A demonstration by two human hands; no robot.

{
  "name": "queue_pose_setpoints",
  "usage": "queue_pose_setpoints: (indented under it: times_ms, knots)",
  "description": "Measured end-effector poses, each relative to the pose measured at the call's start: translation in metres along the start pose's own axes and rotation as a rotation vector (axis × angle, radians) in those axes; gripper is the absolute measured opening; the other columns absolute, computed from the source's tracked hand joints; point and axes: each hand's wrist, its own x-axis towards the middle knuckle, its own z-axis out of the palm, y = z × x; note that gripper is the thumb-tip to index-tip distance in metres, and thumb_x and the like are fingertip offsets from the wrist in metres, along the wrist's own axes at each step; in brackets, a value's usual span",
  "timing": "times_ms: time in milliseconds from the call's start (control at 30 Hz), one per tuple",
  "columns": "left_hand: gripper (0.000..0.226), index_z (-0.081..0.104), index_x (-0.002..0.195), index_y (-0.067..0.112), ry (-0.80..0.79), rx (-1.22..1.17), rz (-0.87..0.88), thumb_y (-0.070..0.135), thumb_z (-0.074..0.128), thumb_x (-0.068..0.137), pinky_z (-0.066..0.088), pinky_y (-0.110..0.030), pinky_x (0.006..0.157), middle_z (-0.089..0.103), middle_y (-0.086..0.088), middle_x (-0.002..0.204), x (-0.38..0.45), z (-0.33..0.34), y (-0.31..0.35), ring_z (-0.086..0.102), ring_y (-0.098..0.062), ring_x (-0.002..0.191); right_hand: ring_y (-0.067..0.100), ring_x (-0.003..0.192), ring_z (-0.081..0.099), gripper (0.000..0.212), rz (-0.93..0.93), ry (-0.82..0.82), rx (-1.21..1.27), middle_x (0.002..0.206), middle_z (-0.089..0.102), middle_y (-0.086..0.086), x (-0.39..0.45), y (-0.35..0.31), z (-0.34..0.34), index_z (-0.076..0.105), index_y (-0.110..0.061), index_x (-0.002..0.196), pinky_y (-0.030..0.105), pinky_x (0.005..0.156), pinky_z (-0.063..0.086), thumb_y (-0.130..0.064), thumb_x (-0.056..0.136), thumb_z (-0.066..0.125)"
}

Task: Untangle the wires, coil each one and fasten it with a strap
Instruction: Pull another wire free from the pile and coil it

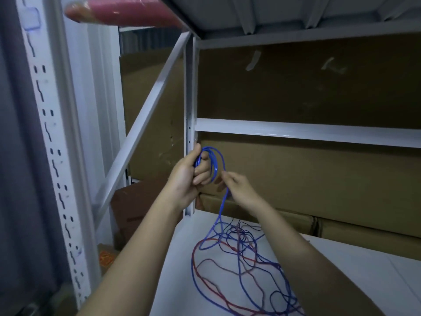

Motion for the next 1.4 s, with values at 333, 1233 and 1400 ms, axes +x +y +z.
queue_pose_setpoints:
  times_ms: [333, 1233, 1400]
  knots:
    - [0.013, 0.037, 0.096, 0.017, 0.132, 0.469, 0.081, 0.013, 0.029, 0.105, 0.046, -0.022, 0.064, 0.059, -0.001, 0.08, -0.008, -0.052, -0.035, 0.054, -0.007, 0.054, 0.007, 0.052, 0.043, 0.036, 0.002, -0.175, -0.107, 0.055, 0.046, -0.004, -0.064, 0.025, 0.063, 0.064, -0.02, 0.074, 0.017, 0.053, 0.036, -0.028, 0.101, 0.042]
    - [0.026, 0.05, 0.085, 0.013, -0.211, 0.846, -0.359, 0.025, 0.037, 0.104, 0.031, -0.017, 0.051, 0.041, 0.004, 0.06, -0.058, -0.117, -0.091, 0.035, -0.003, 0.048, 0.008, 0.046, 0.044, 0.036, 0.19, 0.048, -0.134, 0.045, 0.053, -0.003, -0.107, 0.046, 0.082, 0.056, -0.018, 0.066, 0.018, 0.049, 0.036, -0.024, 0.1, 0.046]
    - [0.019, 0.059, 0.091, 0.011, -0.188, 0.967, -0.265, 0.026, 0.051, 0.099, 0.034, -0.008, 0.054, 0.048, 0.017, 0.057, -0.063, -0.128, -0.092, 0.042, 0.005, 0.05, 0.003, 0.048, 0.042, 0.027, 0.102, 0.064, -0.258, 0.051, 0.049, -0.011, -0.106, 0.047, 0.083, 0.062, -0.02, 0.074, 0.02, 0.052, 0.036, -0.021, 0.099, 0.05]
